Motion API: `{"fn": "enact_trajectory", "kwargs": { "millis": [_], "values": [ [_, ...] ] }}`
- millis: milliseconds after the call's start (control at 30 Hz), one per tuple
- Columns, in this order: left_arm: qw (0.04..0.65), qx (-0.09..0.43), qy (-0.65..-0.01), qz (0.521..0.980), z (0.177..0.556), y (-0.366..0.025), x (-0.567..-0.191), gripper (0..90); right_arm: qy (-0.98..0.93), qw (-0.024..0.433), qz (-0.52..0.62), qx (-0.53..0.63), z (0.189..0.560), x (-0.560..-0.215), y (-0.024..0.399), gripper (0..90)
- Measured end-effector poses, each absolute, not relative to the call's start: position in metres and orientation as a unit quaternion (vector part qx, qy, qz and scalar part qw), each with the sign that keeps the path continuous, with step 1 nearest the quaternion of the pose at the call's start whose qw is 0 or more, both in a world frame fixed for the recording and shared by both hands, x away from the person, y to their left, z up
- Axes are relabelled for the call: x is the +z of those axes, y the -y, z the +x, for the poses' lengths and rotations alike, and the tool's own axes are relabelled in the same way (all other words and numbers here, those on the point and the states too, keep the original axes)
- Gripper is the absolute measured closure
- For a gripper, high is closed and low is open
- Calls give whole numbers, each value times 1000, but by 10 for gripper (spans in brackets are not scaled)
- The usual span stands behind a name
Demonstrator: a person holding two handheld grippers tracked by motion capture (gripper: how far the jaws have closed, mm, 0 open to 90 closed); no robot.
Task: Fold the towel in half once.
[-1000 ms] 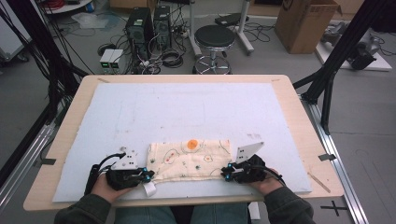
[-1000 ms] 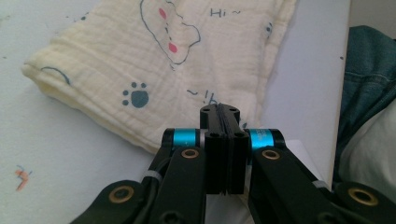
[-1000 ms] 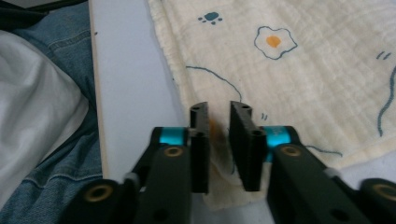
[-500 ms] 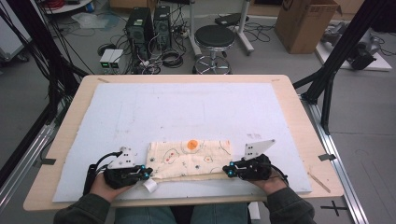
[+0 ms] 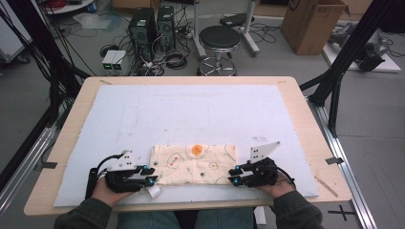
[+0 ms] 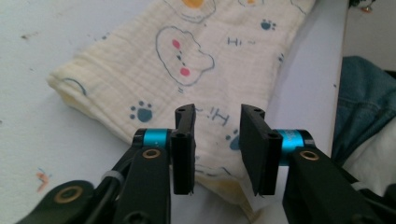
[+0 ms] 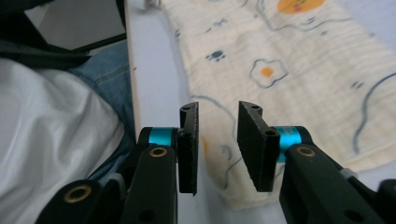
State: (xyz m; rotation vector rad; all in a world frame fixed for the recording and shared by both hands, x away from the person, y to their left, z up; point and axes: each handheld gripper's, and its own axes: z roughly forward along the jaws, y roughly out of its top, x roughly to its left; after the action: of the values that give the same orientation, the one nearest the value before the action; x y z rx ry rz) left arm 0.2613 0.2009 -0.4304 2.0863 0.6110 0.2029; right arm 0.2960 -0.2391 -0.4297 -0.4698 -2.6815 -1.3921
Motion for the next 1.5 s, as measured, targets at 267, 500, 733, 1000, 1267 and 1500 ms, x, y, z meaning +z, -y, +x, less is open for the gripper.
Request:
{"fn": "enact_trajectory", "kwargs": {
  "millis": [267,500,733,1000,1267,1500],
  "values": [
    [473,103,-283,828,286,-201,-422,532,868,-3,-200,-455,328,-418,239,620],
    [470,139,-337,804,324,-199,-418,589,852,-22,-273,-446,369,-415,239,569],
    [447,111,-363,810,355,-193,-429,584,851,-13,-301,-431,391,-426,238,567],
    [407,93,-374,828,361,-192,-441,653,866,-1,-302,-398,393,-433,233,656],
    [395,112,-359,838,357,-191,-438,856,884,-16,-287,-368,391,-434,228,850],
    [396,123,-363,834,353,-193,-437,860,882,-34,-296,-366,389,-432,230,857]
  ]
}}
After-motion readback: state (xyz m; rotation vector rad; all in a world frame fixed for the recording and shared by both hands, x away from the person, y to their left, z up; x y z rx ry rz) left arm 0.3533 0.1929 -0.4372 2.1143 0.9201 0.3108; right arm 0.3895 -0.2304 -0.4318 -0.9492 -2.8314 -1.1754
